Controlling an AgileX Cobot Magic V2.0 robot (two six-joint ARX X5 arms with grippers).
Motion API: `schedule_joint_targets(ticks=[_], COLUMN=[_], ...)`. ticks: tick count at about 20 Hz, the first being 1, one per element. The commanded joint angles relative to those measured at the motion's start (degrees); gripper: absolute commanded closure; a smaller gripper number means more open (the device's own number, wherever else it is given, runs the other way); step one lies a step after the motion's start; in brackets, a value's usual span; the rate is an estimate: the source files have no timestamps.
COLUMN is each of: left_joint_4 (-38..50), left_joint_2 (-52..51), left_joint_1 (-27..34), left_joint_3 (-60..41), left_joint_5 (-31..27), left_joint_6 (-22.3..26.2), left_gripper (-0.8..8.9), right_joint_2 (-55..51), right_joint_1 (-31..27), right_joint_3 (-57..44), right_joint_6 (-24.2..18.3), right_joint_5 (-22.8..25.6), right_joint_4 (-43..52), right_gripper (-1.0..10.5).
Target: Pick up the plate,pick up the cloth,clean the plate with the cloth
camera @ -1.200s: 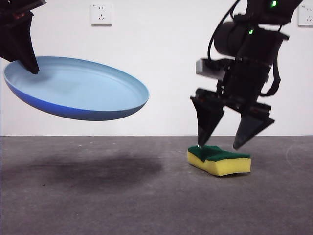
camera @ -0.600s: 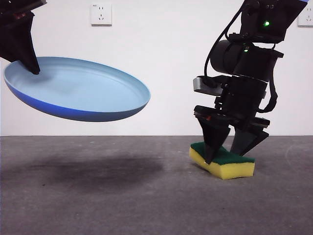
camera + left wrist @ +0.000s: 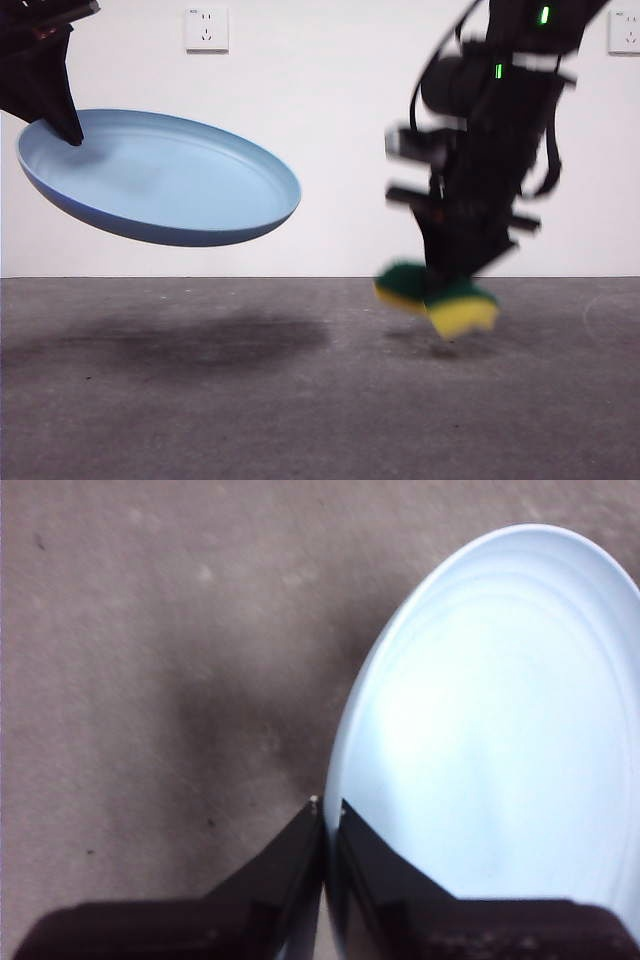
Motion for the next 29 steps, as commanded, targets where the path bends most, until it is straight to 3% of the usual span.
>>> schedule_joint_targets(ticks=[1, 4, 7, 10, 14, 24, 26, 29], left_joint_4=[1.42, 2.32, 3.98, 6.58, 8.02, 14.29, 14.6, 12.83], left_joint_2=[0.96, 2.89, 3.72, 3.65, 3.65, 3.65, 3.65, 3.65], left_joint_1=[-0.26, -1.42, -5.29, -9.88, -14.1, -16.7, -15.43, -13.07], left_joint_3=[-0.48, -0.48, -0.48, -0.48, -0.48, -0.48, -0.48, -0.48], left_joint_5=[-0.46, 0.09, 0.52, 4.55, 5.01, 4.5, 4.44, 4.81], left_joint_6=[-0.83, -2.32, -3.72, -5.68, -6.99, -8.48, -8.46, -8.35], left_gripper=[8.22, 8.22, 8.22, 8.22, 8.22, 8.22, 8.22, 8.22], right_joint_2=[-6.75, -14.25, -16.63, -14.4, -10.14, -7.39, -7.41, -7.41], right_joint_1=[1.9, 4.13, 7.04, 7.63, 9.4, 18.97, 20.7, 20.87], right_joint_3=[0.0, 0.0, 0.0, 0.0, 0.0, 0.0, 0.0, -0.02], right_joint_6=[2.86, 6.29, 6.75, 7.06, 11.19, 12.2, 10.6, 7.52], right_joint_5=[-0.7, -9.62, -7.1, -5.75, -5.77, -5.51, -2.91, 11.54], right_joint_4=[0.44, 1.55, 5.05, 6.97, 7.74, 7.74, 1.44, -9.55], right_gripper=[9.6, 9.6, 9.6, 9.6, 9.6, 9.6, 9.6, 9.6])
